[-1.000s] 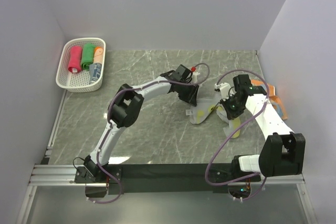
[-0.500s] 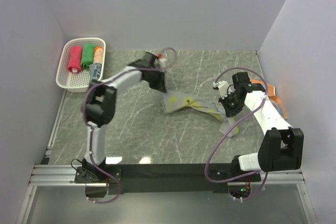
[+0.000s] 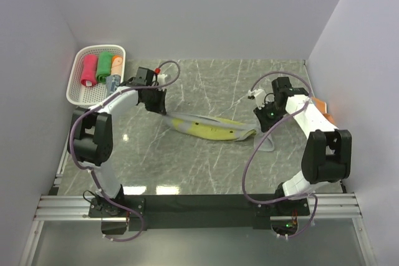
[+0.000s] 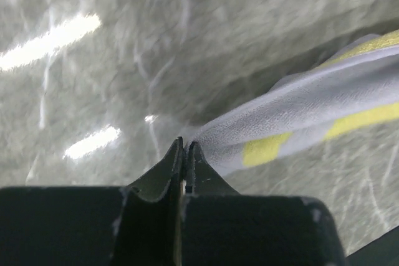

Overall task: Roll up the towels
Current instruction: Flatten the towel

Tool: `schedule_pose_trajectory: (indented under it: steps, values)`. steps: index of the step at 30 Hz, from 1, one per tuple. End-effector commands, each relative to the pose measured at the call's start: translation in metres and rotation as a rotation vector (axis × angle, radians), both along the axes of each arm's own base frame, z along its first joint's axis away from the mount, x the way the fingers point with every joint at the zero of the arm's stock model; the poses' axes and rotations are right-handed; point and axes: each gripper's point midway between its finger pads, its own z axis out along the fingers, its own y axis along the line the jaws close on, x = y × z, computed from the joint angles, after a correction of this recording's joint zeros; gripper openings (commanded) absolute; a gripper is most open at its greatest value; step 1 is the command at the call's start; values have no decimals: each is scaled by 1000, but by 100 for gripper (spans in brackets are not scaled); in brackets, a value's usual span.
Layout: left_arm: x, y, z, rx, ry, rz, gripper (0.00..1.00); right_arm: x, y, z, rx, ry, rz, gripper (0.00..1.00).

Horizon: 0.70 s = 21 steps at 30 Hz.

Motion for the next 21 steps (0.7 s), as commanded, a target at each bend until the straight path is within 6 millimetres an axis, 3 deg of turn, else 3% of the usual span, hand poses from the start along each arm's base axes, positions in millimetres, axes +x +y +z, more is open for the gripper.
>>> schedule_pose_trajectory:
  steps: [1, 4, 9, 13, 17, 21]
  values:
    - [11, 14, 15, 36, -86, 7, 0, 1, 11, 18, 56, -2, 57, 31]
    - [10, 15, 8, 43, -64, 9, 0, -3, 19, 10, 112, 95, 30, 40]
    - [12, 14, 8, 41, -64, 7, 0, 22, 37, 17, 212, 178, -114, 47]
    - [13, 15, 7, 62, -76, -24, 0, 36, 45, 12, 195, 189, -151, 63]
    - [13, 15, 6, 61, -73, -24, 0, 60, 47, 5, 103, 69, -165, 65]
    - [16, 14, 5, 62, -72, -25, 0, 82, 36, -8, 26, 34, -224, 65]
